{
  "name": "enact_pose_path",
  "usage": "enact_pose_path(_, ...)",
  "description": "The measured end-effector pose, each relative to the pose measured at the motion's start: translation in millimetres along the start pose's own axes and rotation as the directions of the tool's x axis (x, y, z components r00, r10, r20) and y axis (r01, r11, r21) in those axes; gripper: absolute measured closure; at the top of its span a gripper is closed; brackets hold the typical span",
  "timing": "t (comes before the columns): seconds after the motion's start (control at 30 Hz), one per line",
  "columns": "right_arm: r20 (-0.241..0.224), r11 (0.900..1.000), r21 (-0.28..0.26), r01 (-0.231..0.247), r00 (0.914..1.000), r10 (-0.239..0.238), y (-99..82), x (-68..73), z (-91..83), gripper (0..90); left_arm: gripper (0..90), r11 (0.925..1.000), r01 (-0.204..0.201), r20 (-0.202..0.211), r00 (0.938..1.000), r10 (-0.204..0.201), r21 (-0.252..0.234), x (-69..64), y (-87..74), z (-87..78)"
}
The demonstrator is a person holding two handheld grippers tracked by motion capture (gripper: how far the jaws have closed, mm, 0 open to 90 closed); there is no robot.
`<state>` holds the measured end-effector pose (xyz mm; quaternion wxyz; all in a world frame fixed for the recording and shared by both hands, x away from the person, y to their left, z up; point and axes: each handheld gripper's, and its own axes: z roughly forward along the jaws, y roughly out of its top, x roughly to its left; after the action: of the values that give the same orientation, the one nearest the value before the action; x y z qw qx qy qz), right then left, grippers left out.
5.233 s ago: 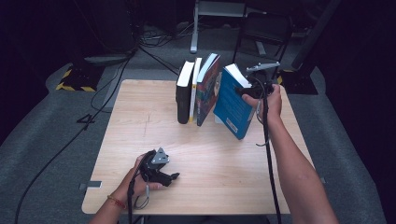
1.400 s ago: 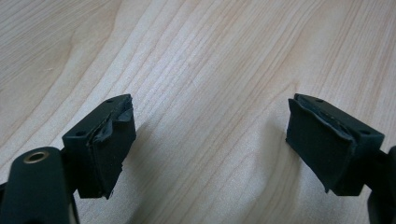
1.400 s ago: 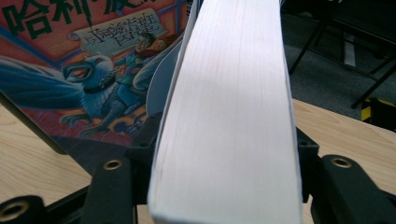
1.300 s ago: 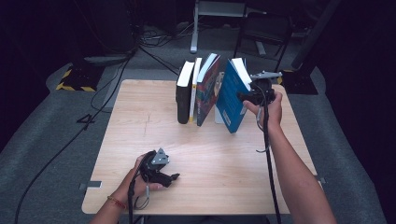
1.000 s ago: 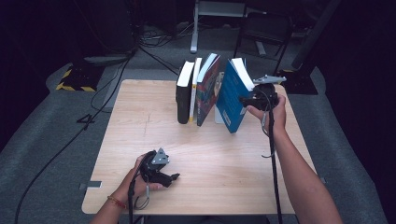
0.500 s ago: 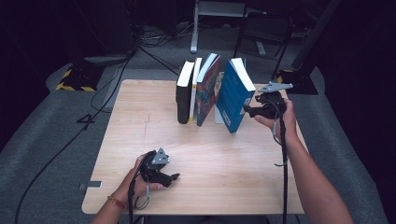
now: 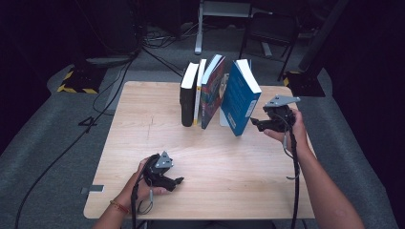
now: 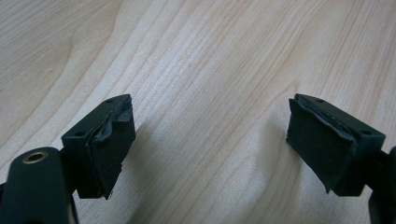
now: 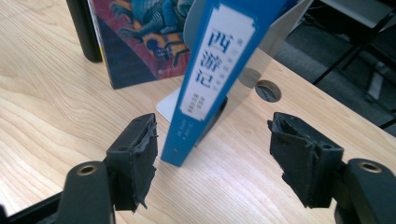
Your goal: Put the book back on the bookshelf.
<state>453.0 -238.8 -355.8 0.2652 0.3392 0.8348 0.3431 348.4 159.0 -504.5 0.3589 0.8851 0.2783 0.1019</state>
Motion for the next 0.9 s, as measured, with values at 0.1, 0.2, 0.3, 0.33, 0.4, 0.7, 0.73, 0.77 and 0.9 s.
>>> enact_pose_path(0.1,-0.005,1.0000,0.002,0.004,1.0000,-0.004,-5.2,-0.4,-1.5,31.6,15.4,1.0000,0.000,0.000,1.0000,0.000,0.000,0.0,0.0,0.0)
enact_pose_path(0.2,0.001,1.0000,0.006,0.007,1.0000,-0.007,-10.8,-0.4,-2.6,30.0,15.4,1.0000,0.001,0.000,1.0000,-0.001,0.000,-0.1,0.0,0.0)
enact_pose_path(0.3,0.001,0.9999,0.006,0.009,1.0000,-0.009,-15.0,-0.1,-3.7,29.4,15.4,1.0000,0.000,-0.001,1.0000,0.000,0.000,0.0,0.0,0.0)
enact_pose_path(0.33,0.001,0.9999,0.006,0.010,0.9999,-0.010,-18.8,0.3,-4.3,28.8,15.4,1.0000,0.000,0.000,1.0000,0.000,0.000,0.0,0.0,0.0)
enact_pose_path(0.4,0.000,0.9999,0.013,0.009,1.0000,-0.009,-22.0,0.5,-4.7,28.1,15.4,1.0000,0.000,0.000,1.0000,0.000,0.000,0.0,0.0,0.0)
enact_pose_path(0.7,0.013,0.9996,0.023,0.018,0.9998,-0.018,-42.5,-0.3,-7.3,27.2,15.4,1.0000,0.000,-0.001,1.0000,0.000,0.000,-0.1,0.0,0.0)
enact_pose_path(0.73,0.014,0.9994,0.025,0.022,0.9997,-0.022,-45.1,-0.5,-7.8,27.2,15.4,1.0000,0.001,-0.001,1.0000,-0.001,0.000,-0.1,0.0,0.0)
enact_pose_path(0.77,0.012,0.9995,0.024,0.022,0.9997,-0.022,-47.7,-0.9,-7.8,27.0,15.4,1.0000,0.001,-0.001,1.0000,-0.001,0.000,-0.1,0.0,0.0)
enact_pose_path(0.9,0.012,0.9991,0.033,0.025,0.9996,-0.025,-58.0,-0.8,-9.2,27.2,15.4,1.0000,0.001,-0.001,1.0000,-0.001,0.000,-0.1,0.0,0.0)
